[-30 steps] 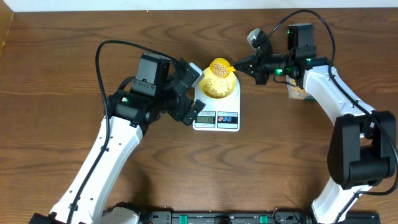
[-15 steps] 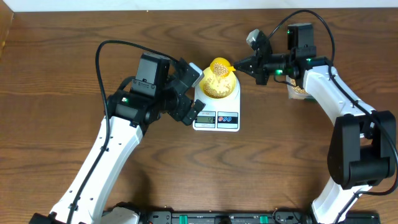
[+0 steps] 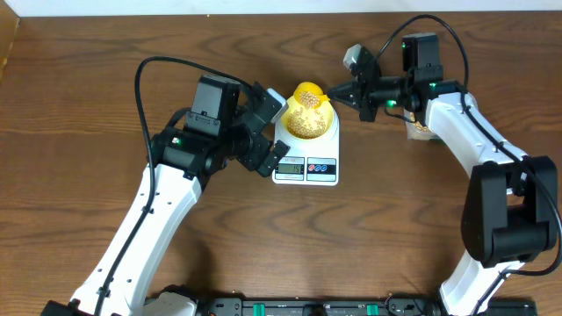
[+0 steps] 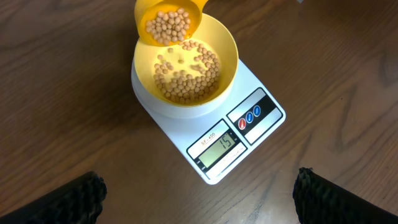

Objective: Scoop item into bowl and weigh 50g on scale
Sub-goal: 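Tilt the scoop to pour soybeans into the yellow bowl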

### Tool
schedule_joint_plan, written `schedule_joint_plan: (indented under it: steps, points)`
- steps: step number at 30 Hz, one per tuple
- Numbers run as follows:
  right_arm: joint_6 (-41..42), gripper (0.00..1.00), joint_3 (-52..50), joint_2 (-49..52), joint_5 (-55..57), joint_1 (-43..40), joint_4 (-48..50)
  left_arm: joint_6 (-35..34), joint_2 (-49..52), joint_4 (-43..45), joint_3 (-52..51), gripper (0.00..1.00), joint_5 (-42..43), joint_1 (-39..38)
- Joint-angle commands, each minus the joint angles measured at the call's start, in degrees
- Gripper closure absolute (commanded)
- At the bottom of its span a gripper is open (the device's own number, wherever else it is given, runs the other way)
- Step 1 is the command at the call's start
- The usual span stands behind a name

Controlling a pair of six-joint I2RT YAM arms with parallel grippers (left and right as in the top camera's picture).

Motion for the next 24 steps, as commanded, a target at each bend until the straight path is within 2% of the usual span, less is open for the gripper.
schedule_joint_plan:
  steps: [1, 24]
  points:
    - [-2.82, 0.99, -0.02, 0.55, -0.61, 1.07, 0.13, -0.52, -0.87, -0.15, -0.33, 0.02, 0.74, 0.17]
    - [-8.79, 0.99, -0.02, 0.55, 0.44, 1.66, -0.37, -0.52, -0.87, -0.15, -0.33, 0.02, 0.74, 0.17]
